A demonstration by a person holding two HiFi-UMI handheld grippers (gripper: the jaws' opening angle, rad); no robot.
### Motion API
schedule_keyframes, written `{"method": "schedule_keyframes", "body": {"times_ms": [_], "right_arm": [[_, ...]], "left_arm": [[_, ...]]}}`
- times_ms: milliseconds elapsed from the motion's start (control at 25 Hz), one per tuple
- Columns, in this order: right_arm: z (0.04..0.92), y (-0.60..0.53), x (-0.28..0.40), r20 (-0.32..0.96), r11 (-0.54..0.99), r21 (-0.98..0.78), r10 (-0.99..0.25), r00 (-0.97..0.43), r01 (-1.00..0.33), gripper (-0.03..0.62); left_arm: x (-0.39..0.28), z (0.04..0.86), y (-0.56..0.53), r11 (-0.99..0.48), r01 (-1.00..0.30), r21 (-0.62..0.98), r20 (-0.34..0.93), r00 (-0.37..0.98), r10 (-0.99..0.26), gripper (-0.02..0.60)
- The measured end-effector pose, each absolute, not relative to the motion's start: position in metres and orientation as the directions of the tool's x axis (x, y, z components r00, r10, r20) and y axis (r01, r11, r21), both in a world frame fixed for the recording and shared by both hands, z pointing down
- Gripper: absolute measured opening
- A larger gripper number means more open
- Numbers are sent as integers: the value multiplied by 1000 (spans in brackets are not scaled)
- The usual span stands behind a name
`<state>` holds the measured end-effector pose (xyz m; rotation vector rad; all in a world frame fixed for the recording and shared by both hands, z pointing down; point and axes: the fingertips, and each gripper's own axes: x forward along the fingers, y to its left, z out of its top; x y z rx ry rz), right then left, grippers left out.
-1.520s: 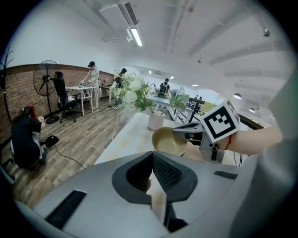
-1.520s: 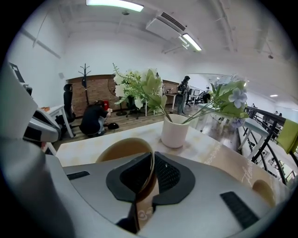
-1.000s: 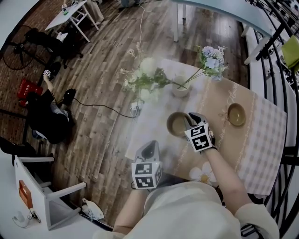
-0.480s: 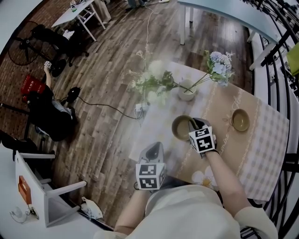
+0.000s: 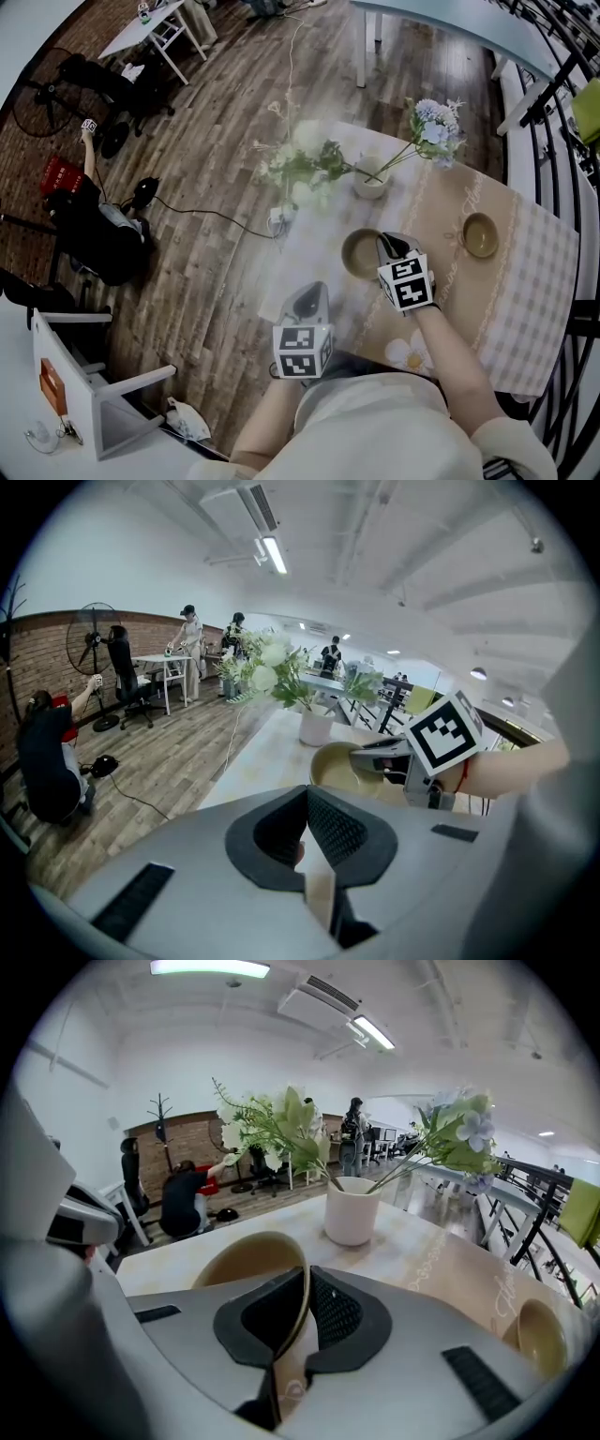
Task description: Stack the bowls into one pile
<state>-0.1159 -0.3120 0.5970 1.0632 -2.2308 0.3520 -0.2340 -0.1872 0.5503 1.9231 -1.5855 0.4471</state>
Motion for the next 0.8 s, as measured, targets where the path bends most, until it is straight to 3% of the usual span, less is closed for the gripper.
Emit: {"method": "schedule_keyframes", "body": {"times_ms": [800], "right_arm": [[556, -313, -33, 595, 595, 45, -661, -457, -803, 17]], "left_arm": [[-152, 542, -187, -148, -958, 245, 606, 270, -748, 3]]}}
